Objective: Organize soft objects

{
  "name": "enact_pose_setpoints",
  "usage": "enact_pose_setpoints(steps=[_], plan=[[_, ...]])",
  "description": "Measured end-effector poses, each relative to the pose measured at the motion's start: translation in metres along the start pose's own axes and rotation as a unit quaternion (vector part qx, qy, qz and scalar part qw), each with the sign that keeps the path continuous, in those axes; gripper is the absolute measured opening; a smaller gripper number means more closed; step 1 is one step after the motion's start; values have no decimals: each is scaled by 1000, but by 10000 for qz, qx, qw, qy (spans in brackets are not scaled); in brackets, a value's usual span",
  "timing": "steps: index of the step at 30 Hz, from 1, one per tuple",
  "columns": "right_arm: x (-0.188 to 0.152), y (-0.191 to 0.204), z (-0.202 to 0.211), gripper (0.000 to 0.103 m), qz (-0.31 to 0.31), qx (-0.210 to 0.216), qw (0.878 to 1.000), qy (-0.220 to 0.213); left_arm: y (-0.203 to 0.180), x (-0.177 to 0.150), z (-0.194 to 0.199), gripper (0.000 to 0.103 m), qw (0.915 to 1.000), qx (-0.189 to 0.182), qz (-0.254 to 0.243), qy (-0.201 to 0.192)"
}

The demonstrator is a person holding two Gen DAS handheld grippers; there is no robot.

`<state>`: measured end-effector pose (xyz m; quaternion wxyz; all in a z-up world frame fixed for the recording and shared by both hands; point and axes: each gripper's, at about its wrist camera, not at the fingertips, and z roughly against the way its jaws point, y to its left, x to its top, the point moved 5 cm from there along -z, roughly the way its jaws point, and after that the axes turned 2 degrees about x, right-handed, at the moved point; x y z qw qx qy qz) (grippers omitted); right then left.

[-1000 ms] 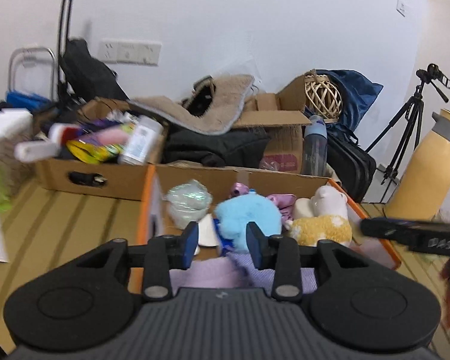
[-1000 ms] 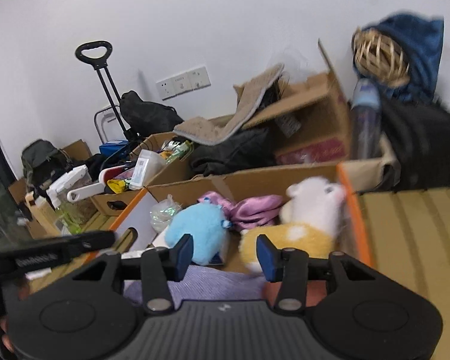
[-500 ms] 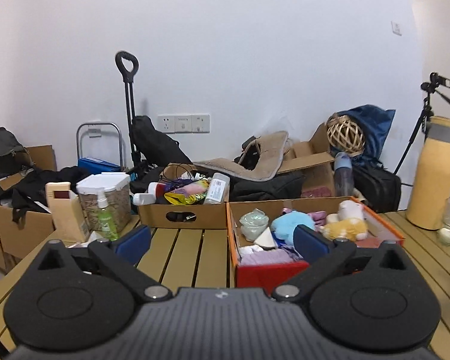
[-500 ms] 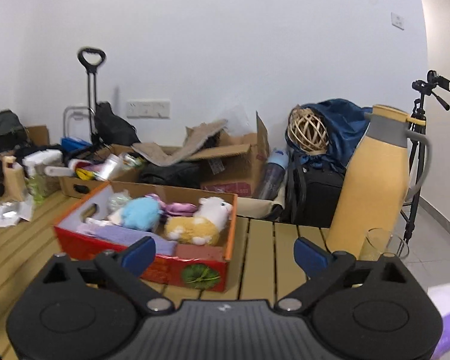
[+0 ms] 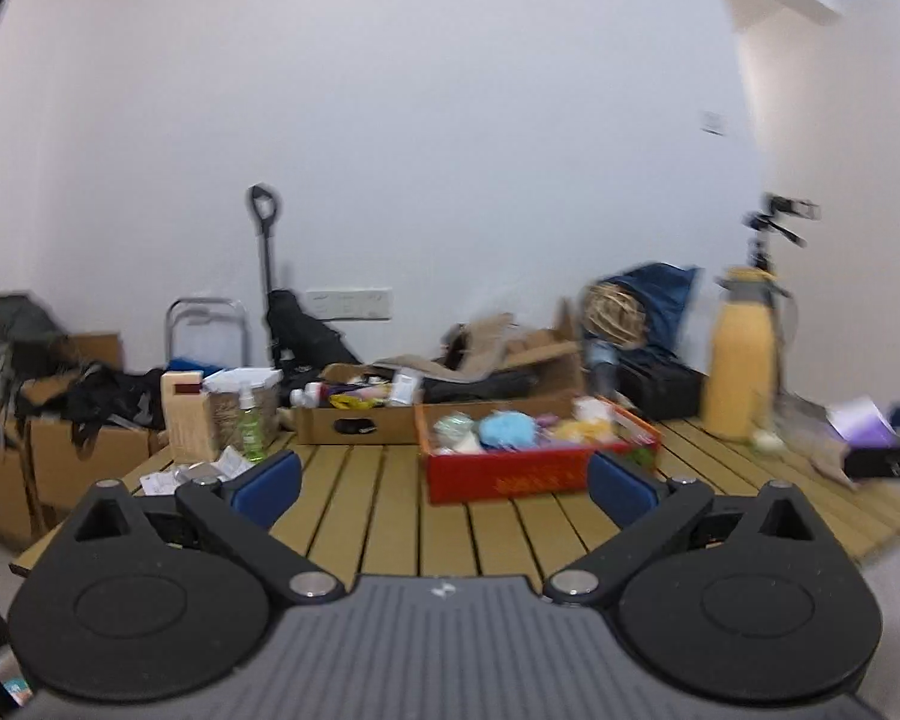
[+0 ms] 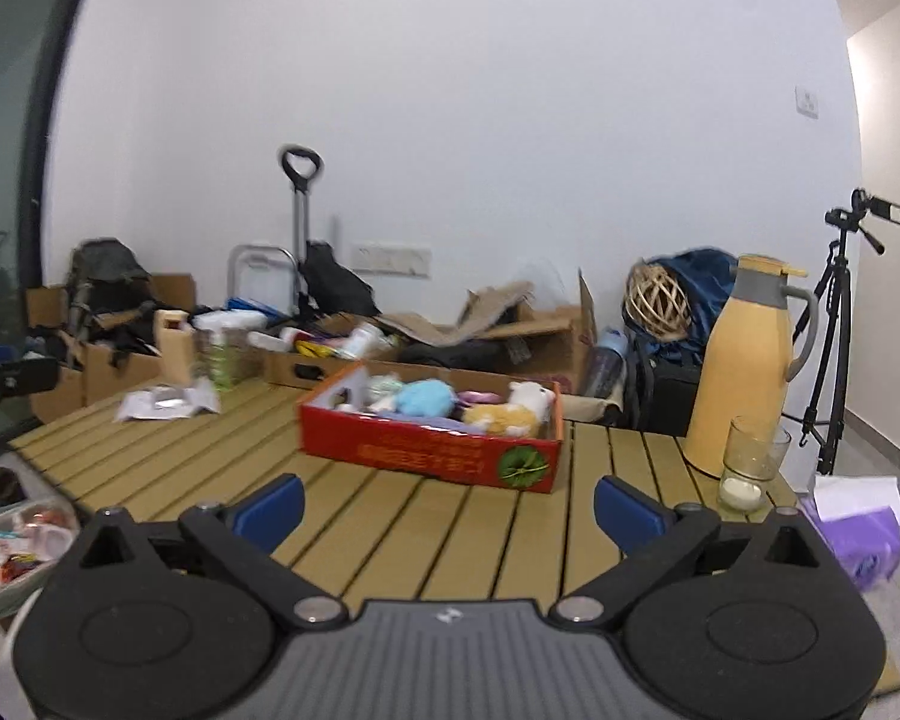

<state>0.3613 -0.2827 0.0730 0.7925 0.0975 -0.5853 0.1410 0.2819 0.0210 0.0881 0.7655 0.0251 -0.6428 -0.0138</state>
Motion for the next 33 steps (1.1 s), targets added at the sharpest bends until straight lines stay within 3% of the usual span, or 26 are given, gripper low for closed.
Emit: enact_pose_setpoints(steps=[4,13,27,33], plan=[[-29,31,55,103,26,125,9997,-190,-10,-25,44,103,9996,267,1,88],[-76,74,146,103,-184,23,9990,-413,-13,-56,151,103,9974,608,376,-129],[-145,123,231,103,-232,-25,9974,-688,-30,-94,226,103,9978,554,339,-101],[-148,122,245,103,-362,-14,9963,-774,-29,-94,236,103,9980,526,310,-176]])
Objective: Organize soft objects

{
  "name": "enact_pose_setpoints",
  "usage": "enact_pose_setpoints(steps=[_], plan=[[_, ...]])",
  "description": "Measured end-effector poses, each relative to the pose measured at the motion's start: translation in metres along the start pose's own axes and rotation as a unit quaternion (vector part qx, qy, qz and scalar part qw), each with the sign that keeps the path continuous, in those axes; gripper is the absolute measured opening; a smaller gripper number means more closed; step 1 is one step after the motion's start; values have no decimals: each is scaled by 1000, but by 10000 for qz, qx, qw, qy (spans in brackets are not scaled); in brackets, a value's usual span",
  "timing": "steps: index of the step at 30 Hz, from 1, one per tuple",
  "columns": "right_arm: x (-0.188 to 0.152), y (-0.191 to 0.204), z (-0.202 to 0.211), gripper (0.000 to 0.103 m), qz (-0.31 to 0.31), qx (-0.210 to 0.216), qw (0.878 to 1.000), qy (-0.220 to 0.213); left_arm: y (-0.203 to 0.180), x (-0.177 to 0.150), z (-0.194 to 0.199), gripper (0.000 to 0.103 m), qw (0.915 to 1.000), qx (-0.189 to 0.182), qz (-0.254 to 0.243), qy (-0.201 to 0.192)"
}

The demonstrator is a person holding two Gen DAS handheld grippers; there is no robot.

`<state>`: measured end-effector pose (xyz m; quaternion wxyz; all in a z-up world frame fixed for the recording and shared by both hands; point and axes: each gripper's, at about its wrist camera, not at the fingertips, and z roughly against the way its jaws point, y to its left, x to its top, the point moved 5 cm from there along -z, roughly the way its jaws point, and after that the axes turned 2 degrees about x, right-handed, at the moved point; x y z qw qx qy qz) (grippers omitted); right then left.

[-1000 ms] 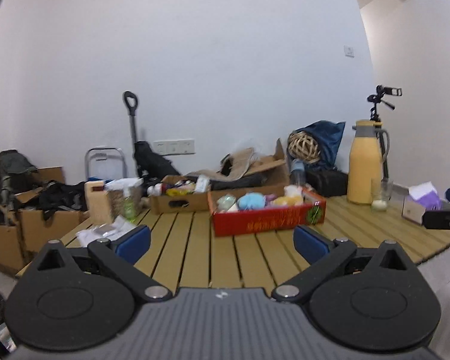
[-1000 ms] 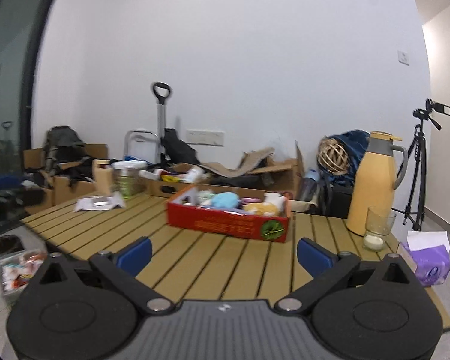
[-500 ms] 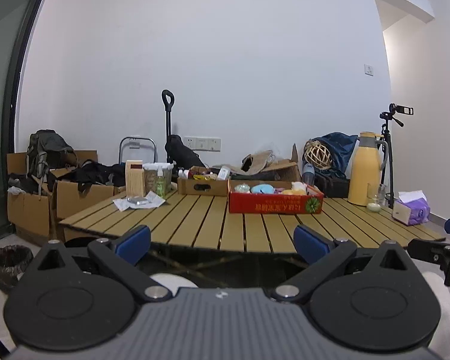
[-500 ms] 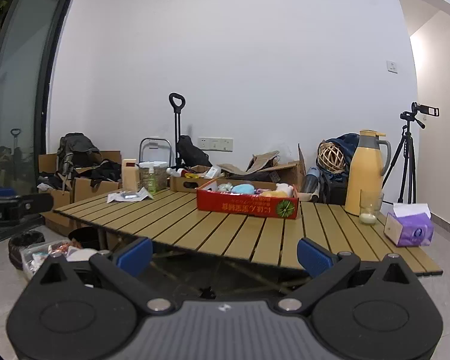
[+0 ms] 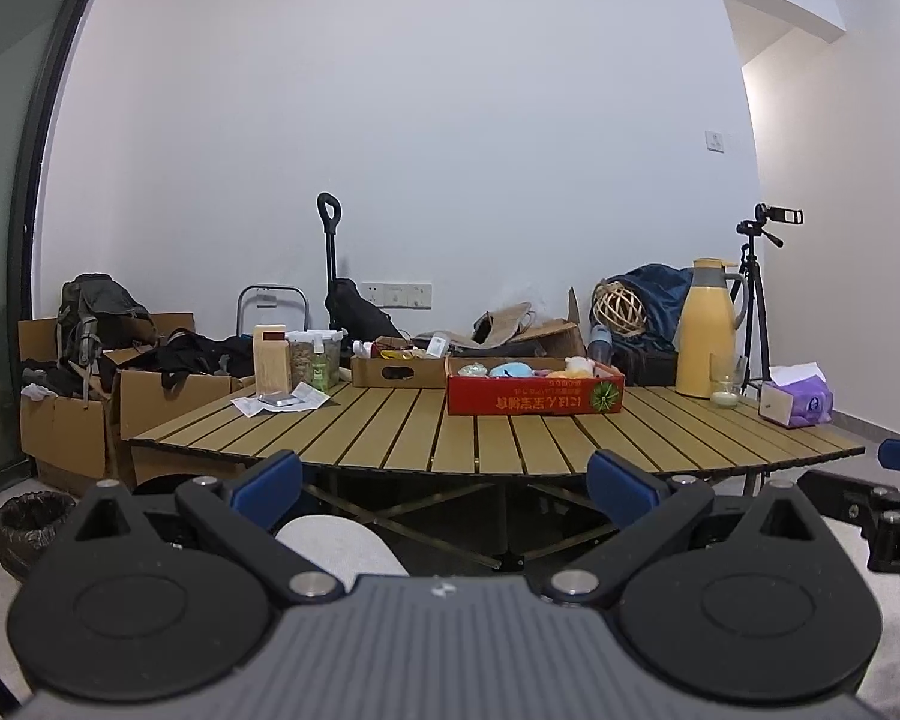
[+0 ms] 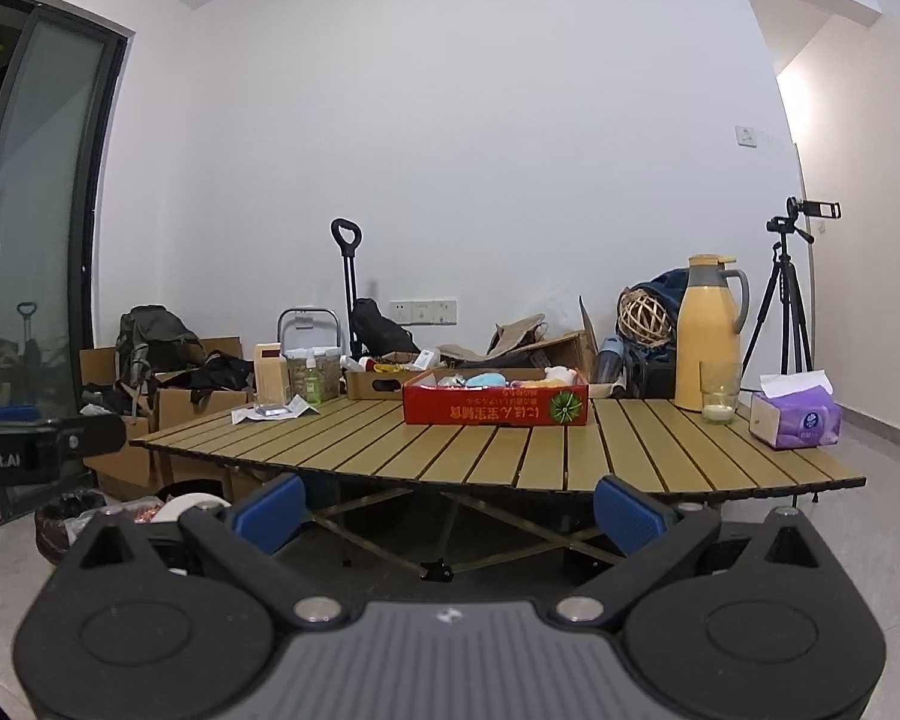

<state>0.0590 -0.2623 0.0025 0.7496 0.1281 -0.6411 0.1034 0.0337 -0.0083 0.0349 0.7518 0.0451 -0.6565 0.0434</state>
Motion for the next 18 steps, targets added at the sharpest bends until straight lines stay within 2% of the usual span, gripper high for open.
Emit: enact_pose_setpoints(steps=[18], plan=[[-2,8,-8,103,26,291,9994,170,-2,-1,1,103,9999,-97,7,35]])
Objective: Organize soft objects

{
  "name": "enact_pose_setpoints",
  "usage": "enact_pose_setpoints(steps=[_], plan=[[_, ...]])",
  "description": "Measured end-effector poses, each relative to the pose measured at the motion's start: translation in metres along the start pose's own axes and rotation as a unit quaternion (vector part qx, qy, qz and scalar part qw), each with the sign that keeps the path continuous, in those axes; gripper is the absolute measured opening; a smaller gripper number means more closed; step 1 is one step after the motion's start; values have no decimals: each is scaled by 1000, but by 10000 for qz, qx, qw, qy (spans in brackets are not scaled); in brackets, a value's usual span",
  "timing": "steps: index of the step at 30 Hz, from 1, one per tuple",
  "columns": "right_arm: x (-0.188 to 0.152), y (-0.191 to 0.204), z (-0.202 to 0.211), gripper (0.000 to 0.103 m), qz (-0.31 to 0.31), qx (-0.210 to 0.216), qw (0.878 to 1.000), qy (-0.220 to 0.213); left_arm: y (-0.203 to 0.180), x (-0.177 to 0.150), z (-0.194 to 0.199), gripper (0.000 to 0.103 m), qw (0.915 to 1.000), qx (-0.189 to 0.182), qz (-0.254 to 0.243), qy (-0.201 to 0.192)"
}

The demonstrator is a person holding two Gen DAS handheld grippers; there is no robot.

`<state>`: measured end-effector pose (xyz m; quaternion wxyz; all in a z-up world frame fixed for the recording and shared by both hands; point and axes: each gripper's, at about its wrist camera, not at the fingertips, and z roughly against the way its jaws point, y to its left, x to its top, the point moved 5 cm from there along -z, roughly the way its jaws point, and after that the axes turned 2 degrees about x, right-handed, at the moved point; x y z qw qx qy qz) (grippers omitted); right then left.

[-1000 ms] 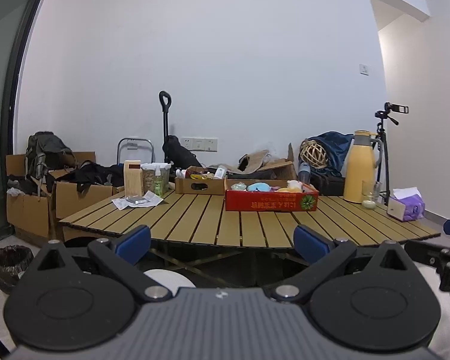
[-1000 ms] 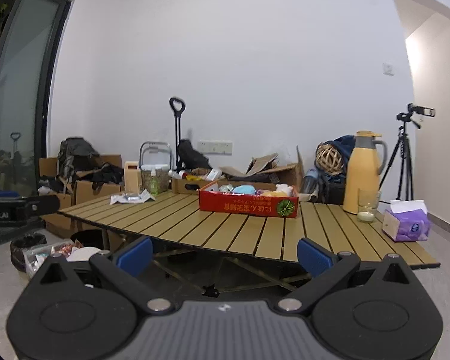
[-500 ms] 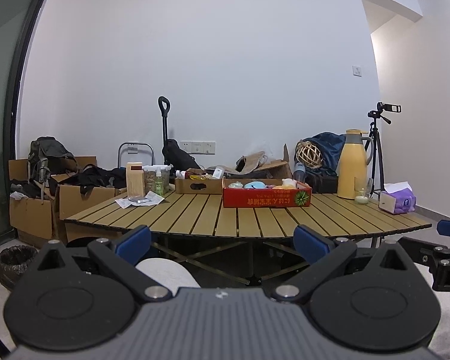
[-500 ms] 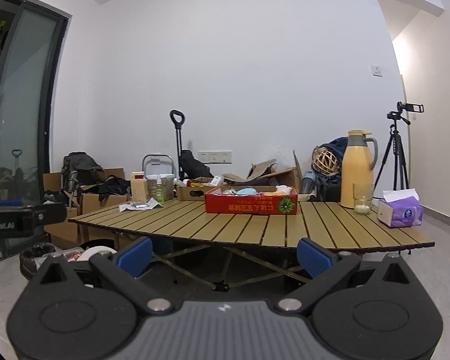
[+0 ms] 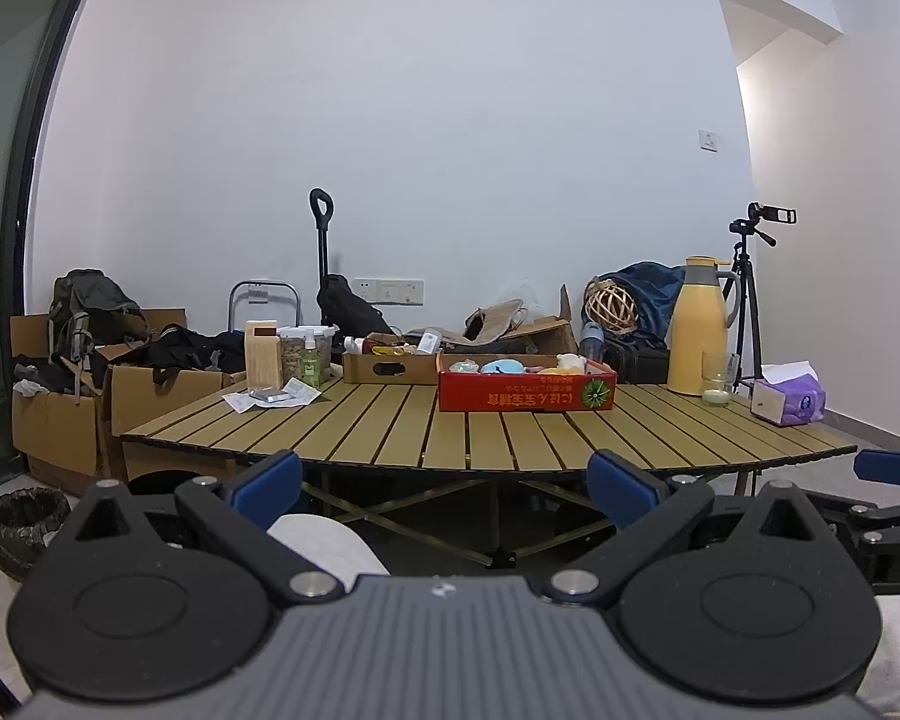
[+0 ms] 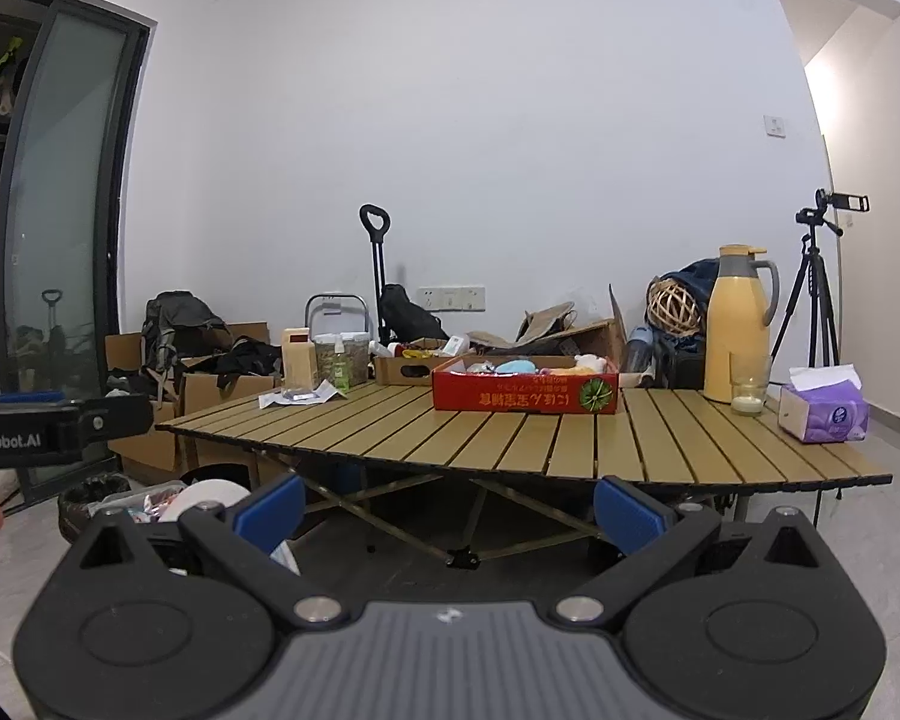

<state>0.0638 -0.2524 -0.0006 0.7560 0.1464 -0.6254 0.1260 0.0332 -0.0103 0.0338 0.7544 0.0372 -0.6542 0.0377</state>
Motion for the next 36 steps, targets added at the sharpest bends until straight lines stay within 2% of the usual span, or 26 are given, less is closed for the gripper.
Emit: enact_pose_setpoints(steps=[36], plan=[[-1,-2,-3,103,30,-45,10000,-9,1,-1,-3,103,10000,-37,-10,-58]])
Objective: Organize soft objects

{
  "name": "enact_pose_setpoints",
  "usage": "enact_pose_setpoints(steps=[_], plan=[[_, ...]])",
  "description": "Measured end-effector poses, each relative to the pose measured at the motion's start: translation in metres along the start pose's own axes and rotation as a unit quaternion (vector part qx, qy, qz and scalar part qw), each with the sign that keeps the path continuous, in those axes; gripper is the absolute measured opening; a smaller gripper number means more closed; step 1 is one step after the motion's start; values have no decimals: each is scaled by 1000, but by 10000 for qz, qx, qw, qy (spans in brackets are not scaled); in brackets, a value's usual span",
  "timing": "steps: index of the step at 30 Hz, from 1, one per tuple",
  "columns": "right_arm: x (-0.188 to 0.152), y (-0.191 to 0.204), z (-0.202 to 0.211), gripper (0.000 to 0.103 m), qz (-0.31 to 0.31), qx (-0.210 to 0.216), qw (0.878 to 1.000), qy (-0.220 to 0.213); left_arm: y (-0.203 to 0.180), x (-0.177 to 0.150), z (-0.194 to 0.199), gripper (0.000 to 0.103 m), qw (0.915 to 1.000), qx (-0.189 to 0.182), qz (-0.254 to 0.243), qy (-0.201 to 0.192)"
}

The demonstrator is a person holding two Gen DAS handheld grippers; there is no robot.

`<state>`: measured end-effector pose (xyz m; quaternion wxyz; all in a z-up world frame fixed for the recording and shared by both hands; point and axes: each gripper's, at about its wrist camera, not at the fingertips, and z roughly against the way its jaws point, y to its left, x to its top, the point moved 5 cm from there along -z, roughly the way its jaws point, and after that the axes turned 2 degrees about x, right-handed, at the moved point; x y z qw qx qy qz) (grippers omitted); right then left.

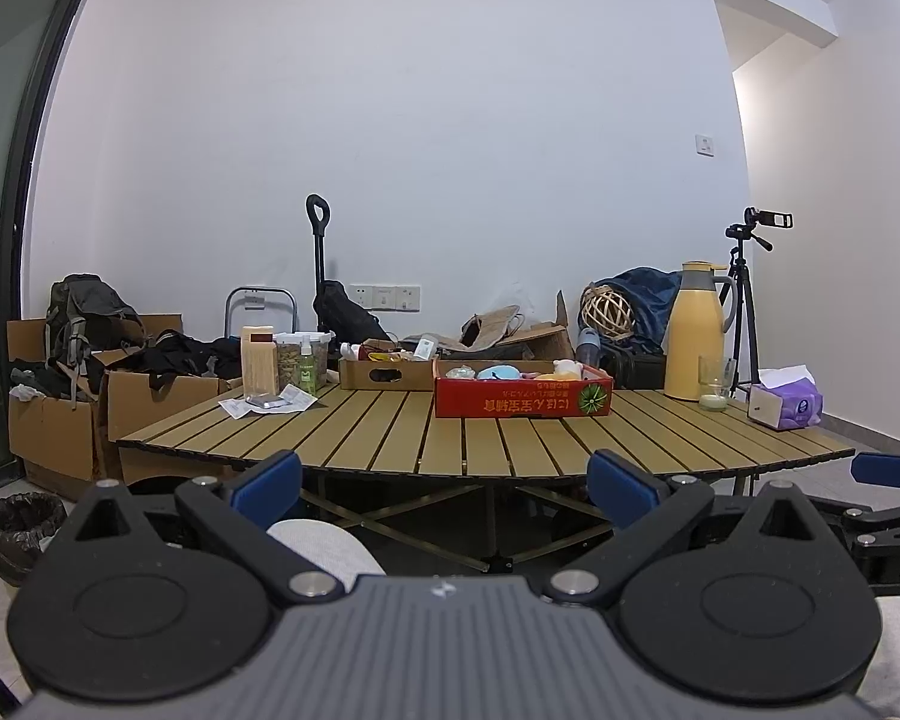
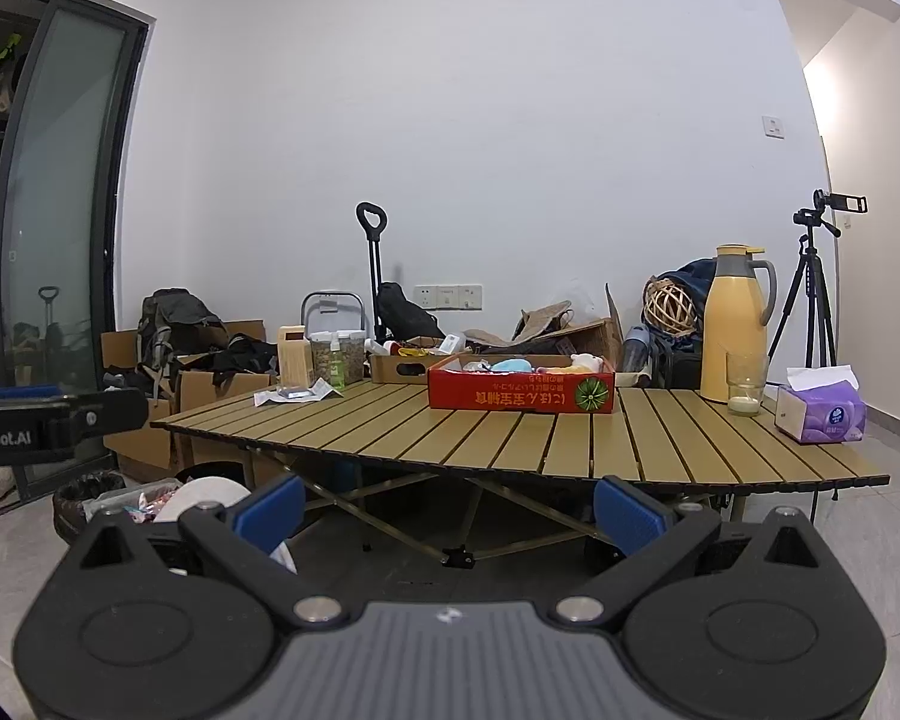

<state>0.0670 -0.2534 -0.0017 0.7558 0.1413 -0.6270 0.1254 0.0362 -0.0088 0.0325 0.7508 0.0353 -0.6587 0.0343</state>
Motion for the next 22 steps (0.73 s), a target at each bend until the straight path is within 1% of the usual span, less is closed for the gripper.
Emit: enact_pose_setpoints(steps=[9,22], plan=[[-3,0,0,103,-2,-35,10000,-17,0,1,-3,103,10000,80,42,-5],[-2,2,-1,103,13,-29,10000,-23,-4,2,-6,103,10000,12,39,-53]])
